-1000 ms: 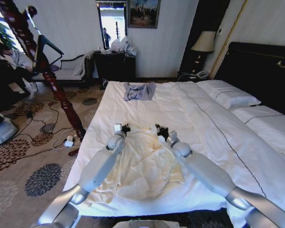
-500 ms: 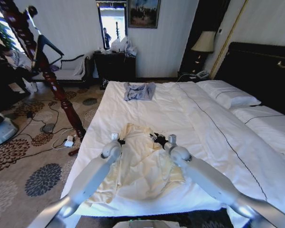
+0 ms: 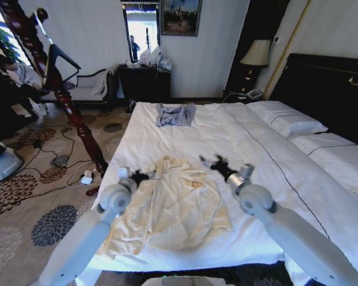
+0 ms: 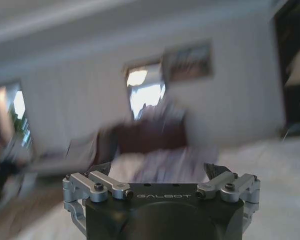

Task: Pick up the clothes from the bed and hang them on the clothes hanger.

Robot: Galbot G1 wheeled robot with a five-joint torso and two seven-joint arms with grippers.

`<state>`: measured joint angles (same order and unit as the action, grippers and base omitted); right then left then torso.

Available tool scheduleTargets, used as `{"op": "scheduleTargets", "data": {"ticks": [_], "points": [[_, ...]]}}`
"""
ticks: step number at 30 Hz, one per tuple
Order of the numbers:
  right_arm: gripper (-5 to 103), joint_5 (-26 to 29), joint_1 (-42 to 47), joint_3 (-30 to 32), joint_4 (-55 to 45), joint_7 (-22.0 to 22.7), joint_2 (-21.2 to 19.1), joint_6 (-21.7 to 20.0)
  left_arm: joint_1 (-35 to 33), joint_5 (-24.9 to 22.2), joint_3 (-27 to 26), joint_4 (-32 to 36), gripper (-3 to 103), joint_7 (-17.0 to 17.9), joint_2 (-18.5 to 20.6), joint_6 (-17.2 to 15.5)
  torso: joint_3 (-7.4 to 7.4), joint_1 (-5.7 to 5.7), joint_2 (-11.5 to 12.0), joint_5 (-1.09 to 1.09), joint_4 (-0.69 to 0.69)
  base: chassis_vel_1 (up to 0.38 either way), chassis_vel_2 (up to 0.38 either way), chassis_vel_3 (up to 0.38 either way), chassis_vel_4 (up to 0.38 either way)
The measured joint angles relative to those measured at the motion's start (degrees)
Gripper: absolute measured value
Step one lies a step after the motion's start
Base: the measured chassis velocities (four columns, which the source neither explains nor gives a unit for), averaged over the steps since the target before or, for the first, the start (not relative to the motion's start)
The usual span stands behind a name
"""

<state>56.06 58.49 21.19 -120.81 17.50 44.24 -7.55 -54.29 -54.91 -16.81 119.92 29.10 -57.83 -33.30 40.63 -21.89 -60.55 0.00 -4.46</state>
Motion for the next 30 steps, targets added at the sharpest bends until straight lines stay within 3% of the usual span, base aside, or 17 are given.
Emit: {"op": "scheduleTargets", "data": {"ticks": [3, 4, 8, 9, 13, 15, 17, 22, 25, 26, 27, 30], "points": [[100, -1.3, 6.0, 9.9, -3.5, -0.1, 2.0, 1.9, -5.6, 9.7, -4.3, 3.5, 100, -2.1, 0.0, 5.8, -0.01, 0.02, 0.0, -0.01, 0.02, 0.0, 0.0, 0.0, 0.0], [100, -1.3, 6.0, 9.9, -3.5, -0.1, 2.0, 1.9, -5.6, 9.7, -4.3, 3.5, 100, -2.1, 0.0, 5.8, -0.01, 0.02, 0.0, -0.01, 0.02, 0.0, 0.0, 0.0, 0.0], [100, -11.7, 16.1, 22.0, -5.4, -3.0, 6.2, 6.6, -17.3, 24.6, -9.2, 7.2, 100, -9.1, -1.4, 15.9, 0.0, 0.01, 0.0, 0.02, -0.02, 0.0, 0.0, 0.0, 0.0], [100, -11.7, 16.1, 22.0, -5.4, -3.0, 6.2, 6.6, -17.3, 24.6, -9.2, 7.2, 100, -9.1, -1.4, 15.9, 0.0, 0.01, 0.0, 0.02, -0.02, 0.0, 0.0, 0.0, 0.0], [100, -22.2, 23.1, 28.9, -7.0, -6.8, 13.0, 12.4, -27.1, 31.2, -15.2, 10.8, 100, -14.8, -6.8, 21.8, -0.01, 0.04, 0.0, -0.01, 0.02, 0.0, 0.0, 0.0, 0.0], [100, -23.6, 23.9, 29.4, -7.6, -7.3, 14.8, 13.0, -27.9, 31.3, -16.3, 11.6, 100, -15.5, -8.1, 22.2, -0.01, 0.04, 0.0, -0.02, 0.02, 0.0, 0.0, 0.0, 0.0], [100, -24.7, 26.0, 30.0, -9.8, -7.7, 20.2, 13.4, -28.9, 30.7, -18.9, 14.8, 100, -15.7, -11.6, 22.0, 0.0, 0.03, 0.0, -0.01, 0.0, 0.0, 0.0, 0.0, 0.0], [100, -24.6, 28.2, 30.3, -11.8, -7.5, 24.0, 13.1, -29.6, 28.2, -21.5, 19.6, 100, -13.2, -10.2, 18.0, 0.0, 0.03, 0.0, -0.01, 0.01, 0.0, 0.0, 0.0, 0.0], [100, -25.0, 29.8, 30.3, -13.1, -7.4, 26.3, 13.2, -27.1, 18.5, -24.5, 21.7, 100, -11.1, -3.7, 15.1, -0.01, 0.04, 0.0, 0.0, 0.01, 0.0, 0.0, 0.0, 0.0], [100, -25.0, 30.0, 30.3, -13.4, -7.4, 27.0, 13.2, -25.0, 15.7, -24.9, 20.6, 100, -10.9, -1.1, 15.6, -0.01, 0.04, 0.0, -0.02, 0.02, 0.0, 0.0, 0.0, 0.0], [100, -25.0, 30.0, 30.3, -13.4, -7.4, 27.0, 13.2, -25.0, 15.7, -24.9, 20.6, 100, -10.9, -1.1, 15.6, -0.01, 0.04, 0.0, -0.02, 0.02, 0.0, 0.0, 0.0, 0.0], [100, -25.1, 30.3, 30.3, -13.8, -7.4, 28.5, 13.3, -15.3, 9.4, -22.3, 13.6, 100, -10.4, 6.7, 19.4, 0.01, 0.0, 0.0, -0.02, -0.03, 0.0, 0.0, 0.0, 0.0]]}}
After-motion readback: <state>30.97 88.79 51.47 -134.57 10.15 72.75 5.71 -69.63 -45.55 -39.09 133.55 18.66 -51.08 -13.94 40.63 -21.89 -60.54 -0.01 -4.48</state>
